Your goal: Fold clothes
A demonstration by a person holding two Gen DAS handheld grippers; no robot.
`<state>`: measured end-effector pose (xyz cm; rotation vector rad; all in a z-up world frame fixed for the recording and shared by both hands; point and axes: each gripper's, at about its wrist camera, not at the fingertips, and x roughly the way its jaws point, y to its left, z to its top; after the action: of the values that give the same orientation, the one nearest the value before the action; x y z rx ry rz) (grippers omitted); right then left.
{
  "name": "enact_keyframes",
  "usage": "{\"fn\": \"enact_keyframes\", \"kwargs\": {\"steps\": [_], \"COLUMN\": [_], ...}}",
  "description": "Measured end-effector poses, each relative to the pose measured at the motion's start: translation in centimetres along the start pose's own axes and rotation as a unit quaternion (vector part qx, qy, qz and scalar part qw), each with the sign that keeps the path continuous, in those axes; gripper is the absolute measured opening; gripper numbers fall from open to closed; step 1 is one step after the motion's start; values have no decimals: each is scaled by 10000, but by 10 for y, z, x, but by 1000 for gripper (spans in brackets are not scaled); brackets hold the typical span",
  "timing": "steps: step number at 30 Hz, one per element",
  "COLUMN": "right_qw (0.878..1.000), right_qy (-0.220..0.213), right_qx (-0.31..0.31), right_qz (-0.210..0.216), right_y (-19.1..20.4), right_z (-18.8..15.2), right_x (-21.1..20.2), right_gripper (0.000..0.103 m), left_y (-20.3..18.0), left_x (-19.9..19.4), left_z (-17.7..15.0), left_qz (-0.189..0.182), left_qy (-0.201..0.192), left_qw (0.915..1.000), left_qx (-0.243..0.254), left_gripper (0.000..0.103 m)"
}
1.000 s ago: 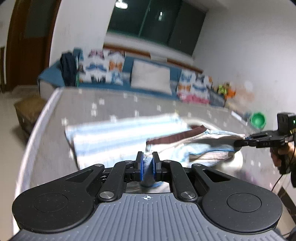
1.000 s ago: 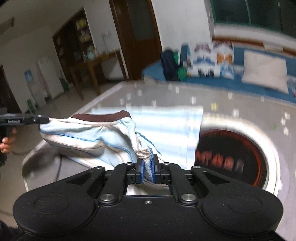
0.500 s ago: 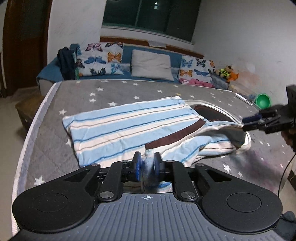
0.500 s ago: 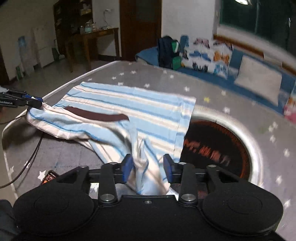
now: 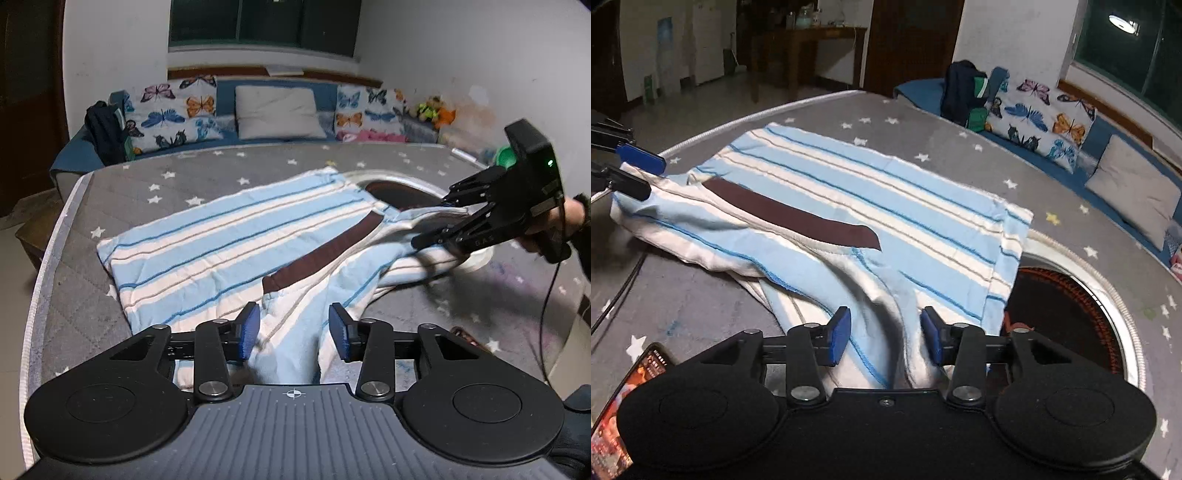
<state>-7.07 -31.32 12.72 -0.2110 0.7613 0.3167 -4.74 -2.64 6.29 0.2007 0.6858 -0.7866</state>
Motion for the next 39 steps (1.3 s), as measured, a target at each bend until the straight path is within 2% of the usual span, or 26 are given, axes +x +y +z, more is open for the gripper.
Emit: {"fn": "enact_keyframes", "kwargs": {"steps": [3, 6, 7, 8, 9, 10, 14, 16, 17, 21, 24, 30, 31, 33, 36, 39], "right_qw": [10000, 9999, 9999, 9998, 9997, 9995, 9987, 9984, 9985, 9987, 9987, 9987, 9986, 9985, 9983, 9981], "right_qy": [38, 75, 88, 97, 97, 97, 175, 242, 258, 275, 262, 227, 230, 234, 242, 249], "right_qx": [-49, -98, -114, -139, -182, -227, -365, -363, -351, -272, -306, -405, -418, -443, -480, -517], "right_qz": [37, 74, 86, 104, 133, 175, 319, 352, 346, 340, 303, 214, 217, 221, 227, 234], "right_y": [4, 7, 8, 8, 5, 5, 22, 25, 26, 27, 29, 34, 35, 36, 38, 41], "right_z": [1, 1, 2, -4, -20, -33, -46, -51, -54, -57, -56, -50, -49, -48, -46, -45], "right_x": [3, 5, 6, 7, 7, 4, -14, -17, -17, -13, -11, -10, -10, -10, -10, -11], "right_gripper": [14, 11, 10, 10, 10, 10, 10, 10, 10, 10, 10, 11, 12, 15, 21, 22], "left_y": [0, -2, -3, -4, -5, -7, -11, -13, -14, -18, -15, -16, -17, -21, -26, -32], "left_x": [9, 11, 9, 6, 4, 2, -7, -11, -13, -22, -25, -13, -10, -11, -14, -17], "left_z": [-3, -8, -10, -12, -15, -17, -25, -30, -32, -40, -41, -43, -44, -45, -47, -48], "left_qz": [13, 7, 24, 45, 65, 86, 168, 209, 229, 311, 406, 262, 236, 244, 263, 282], "left_qy": [142, 151, 130, 108, 85, 62, -29, -74, -97, -188, -243, -41, 4, -43, -128, -213], "left_qw": [9999, 9999, 9999, 9999, 9998, 9998, 9993, 9989, 9987, 9977, 9976, 9984, 9984, 9977, 9962, 9942], "left_qx": [-40, 52, 90, 125, 160, 195, 334, 404, 439, 578, 503, 492, 507, 630, 824, 1018], "left_gripper": [46, 43, 39, 31, 18, 15, 12, 13, 17, 52, 59, 58, 51, 19, 12, 12]}}
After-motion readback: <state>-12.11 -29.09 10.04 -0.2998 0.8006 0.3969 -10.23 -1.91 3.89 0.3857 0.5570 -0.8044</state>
